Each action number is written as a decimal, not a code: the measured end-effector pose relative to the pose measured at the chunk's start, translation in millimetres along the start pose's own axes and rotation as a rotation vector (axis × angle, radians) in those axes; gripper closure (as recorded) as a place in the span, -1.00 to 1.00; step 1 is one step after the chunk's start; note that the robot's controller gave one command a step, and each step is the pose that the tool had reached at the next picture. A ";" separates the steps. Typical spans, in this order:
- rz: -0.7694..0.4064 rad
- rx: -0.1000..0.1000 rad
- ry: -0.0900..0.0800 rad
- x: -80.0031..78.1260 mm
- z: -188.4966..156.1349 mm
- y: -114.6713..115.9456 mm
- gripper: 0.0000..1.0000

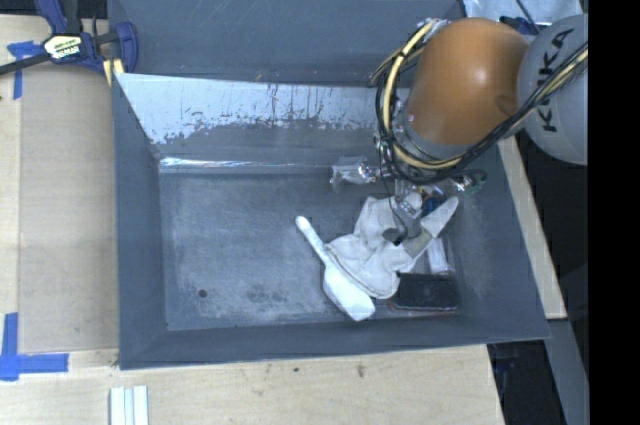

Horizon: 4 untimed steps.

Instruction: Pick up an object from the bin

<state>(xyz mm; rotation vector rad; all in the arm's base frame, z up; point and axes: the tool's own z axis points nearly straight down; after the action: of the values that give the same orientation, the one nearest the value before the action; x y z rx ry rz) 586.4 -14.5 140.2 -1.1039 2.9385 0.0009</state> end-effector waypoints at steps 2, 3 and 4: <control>-0.264 0.002 0.001 24.9 67.7 -17.0 1.00; -0.264 0.001 0.001 24.9 67.7 -17.1 1.00; -0.264 0.000 0.001 25.5 63.6 -16.1 1.00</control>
Offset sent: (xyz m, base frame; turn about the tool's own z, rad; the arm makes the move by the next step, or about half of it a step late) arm -0.0092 -0.0282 -0.0702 -0.2677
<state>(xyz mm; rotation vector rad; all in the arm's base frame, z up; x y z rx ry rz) 577.9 -43.3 76.6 -1.4809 2.7683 -0.0004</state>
